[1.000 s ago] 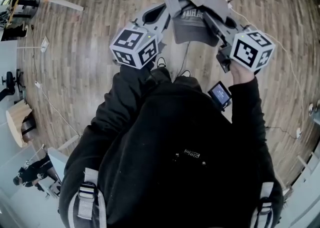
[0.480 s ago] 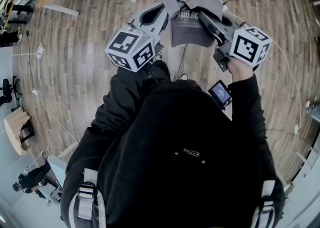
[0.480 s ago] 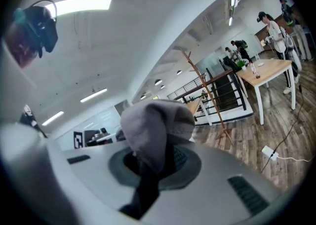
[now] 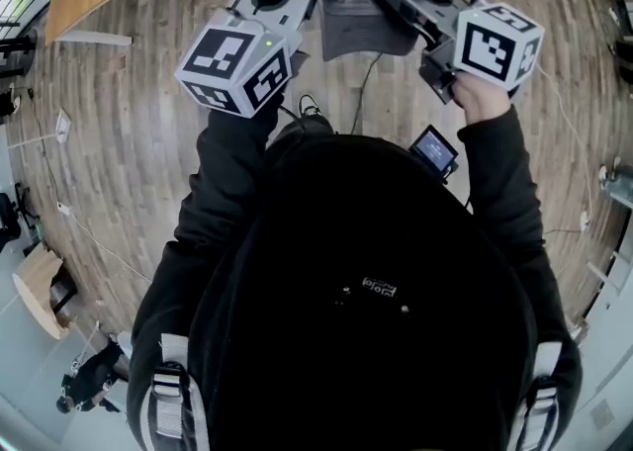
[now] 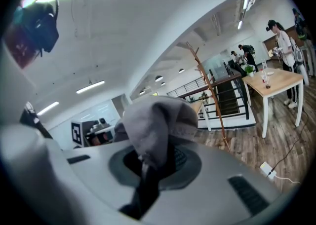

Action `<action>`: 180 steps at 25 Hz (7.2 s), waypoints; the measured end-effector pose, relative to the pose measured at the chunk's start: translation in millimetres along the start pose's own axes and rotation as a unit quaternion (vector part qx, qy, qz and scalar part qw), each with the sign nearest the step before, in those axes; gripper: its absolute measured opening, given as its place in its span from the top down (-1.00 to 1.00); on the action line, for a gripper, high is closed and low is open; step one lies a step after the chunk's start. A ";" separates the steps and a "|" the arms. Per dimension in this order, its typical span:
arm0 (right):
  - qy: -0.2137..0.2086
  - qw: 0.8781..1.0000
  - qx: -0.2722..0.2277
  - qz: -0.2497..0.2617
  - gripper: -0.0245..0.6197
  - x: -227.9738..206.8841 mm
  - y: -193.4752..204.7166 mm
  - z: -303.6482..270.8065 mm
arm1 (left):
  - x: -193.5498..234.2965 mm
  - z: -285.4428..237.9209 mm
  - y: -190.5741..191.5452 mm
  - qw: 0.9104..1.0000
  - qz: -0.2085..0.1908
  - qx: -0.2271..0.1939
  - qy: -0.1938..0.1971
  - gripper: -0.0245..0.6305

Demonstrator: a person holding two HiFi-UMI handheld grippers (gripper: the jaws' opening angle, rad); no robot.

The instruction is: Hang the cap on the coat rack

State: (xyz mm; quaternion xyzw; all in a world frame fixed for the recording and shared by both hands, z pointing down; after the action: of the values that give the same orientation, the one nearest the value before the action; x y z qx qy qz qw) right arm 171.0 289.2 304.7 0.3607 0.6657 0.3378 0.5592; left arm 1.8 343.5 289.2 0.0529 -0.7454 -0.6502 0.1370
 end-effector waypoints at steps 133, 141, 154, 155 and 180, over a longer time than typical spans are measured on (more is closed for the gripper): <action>-0.104 0.985 -0.087 0.108 0.85 -489.0 -503.9 -213.9 | 353.6 -588.1 -294.6 0.984 -0.063 -0.154 0.069 0.91; -0.083 0.991 -0.073 0.076 0.85 -532.4 -484.9 -240.9 | 382.1 -616.5 -251.9 0.992 -0.055 -0.111 0.033 0.91; -0.085 0.994 -0.062 0.023 0.85 -559.6 -465.9 -250.7 | 383.0 -627.2 -227.9 0.996 -0.050 -0.068 0.028 0.91; -0.085 0.994 -0.063 0.019 0.85 -560.7 -464.9 -250.5 | 382.7 -627.5 -227.1 0.996 -0.049 -0.066 0.028 0.91; -0.064 0.996 -0.062 0.010 0.85 -566.8 -453.3 -249.1 | 393.9 -630.2 -196.6 0.999 -0.004 -0.042 0.018 0.91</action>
State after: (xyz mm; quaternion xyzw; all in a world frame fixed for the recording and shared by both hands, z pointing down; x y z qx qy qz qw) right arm -56.7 -440.5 238.4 0.3530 0.6024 0.3602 0.6187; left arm -222.5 -388.8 222.9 0.0618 -0.7144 -0.6807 0.1498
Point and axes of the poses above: the fingertips, and each gripper's own axes: z backward along the fingers, x to its left, y out of its underside, the point moved 7 cm from there along z, backward along the fingers, and after that the axes turned 14 degrees about -y, right-handed, at the moved point
